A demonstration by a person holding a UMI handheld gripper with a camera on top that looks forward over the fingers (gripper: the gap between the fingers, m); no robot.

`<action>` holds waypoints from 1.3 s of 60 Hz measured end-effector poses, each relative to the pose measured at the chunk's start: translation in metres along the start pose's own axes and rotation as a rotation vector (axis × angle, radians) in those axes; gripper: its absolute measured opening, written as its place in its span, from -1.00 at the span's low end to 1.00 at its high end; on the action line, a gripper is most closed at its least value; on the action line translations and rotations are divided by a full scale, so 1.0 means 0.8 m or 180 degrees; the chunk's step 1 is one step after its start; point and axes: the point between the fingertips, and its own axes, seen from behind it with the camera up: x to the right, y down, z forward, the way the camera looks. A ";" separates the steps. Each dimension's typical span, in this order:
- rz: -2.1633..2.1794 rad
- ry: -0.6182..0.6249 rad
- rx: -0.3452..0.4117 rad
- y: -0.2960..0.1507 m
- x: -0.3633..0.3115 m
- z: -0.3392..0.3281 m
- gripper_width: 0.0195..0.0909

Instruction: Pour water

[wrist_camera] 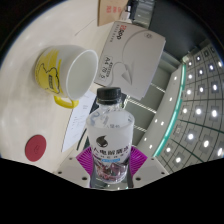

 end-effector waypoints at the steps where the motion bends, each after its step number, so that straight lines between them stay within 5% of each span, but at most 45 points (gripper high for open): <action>1: 0.0095 -0.0027 0.0012 0.001 0.002 -0.001 -0.36; 11: 0.1735 -0.0211 0.0021 0.022 0.044 -0.030 -0.35; 22: 0.3739 -0.0654 0.0378 0.021 0.065 -0.056 -0.35; 40: 0.5423 -0.1528 0.0531 0.007 -0.053 -0.025 -0.35; 67: 0.5890 -0.1846 0.0294 0.006 -0.182 -0.024 -0.31; 78: 0.6003 -0.1832 0.0172 0.009 -0.185 -0.026 0.02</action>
